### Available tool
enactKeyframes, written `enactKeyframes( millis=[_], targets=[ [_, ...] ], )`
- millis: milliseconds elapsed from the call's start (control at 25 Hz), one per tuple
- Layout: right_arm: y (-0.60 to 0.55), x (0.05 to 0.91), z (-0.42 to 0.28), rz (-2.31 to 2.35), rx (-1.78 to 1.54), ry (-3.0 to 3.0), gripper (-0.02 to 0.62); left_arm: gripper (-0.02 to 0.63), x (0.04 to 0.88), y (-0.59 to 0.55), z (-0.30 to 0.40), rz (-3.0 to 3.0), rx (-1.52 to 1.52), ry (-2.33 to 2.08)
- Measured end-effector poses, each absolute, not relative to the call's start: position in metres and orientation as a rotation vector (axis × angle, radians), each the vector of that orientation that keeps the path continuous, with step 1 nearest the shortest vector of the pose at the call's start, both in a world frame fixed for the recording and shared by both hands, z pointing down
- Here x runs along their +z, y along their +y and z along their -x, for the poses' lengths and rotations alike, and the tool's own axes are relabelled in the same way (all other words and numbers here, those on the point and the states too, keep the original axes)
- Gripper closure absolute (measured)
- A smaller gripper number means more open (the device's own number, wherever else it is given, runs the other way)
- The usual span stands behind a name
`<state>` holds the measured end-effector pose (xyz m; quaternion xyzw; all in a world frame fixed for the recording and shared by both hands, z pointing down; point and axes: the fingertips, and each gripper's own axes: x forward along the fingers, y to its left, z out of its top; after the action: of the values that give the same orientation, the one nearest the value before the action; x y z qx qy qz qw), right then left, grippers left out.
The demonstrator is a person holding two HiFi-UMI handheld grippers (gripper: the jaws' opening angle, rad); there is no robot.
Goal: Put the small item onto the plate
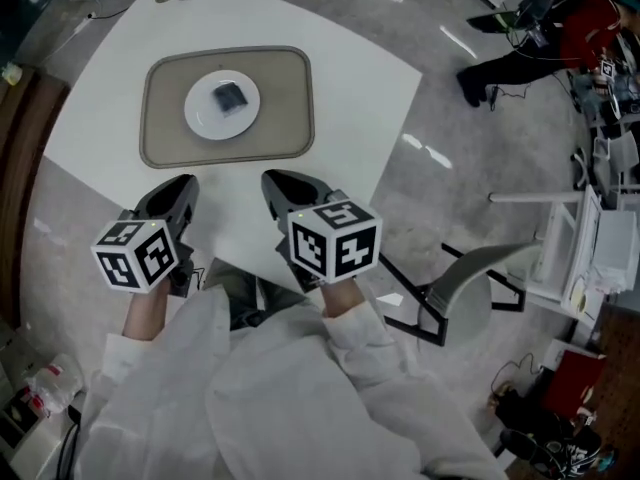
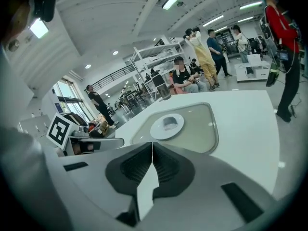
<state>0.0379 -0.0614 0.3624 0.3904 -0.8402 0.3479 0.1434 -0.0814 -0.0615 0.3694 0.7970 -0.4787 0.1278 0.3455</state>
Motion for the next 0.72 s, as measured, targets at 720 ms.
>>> enactKeyframes(
  millis=[720],
  targets=[
    [0.022,0.344,-0.059,-1.016,0.904,-2.504,0.58,0.596,0.337,0.034,0.006,-2.241,0.22,-1.067]
  ],
)
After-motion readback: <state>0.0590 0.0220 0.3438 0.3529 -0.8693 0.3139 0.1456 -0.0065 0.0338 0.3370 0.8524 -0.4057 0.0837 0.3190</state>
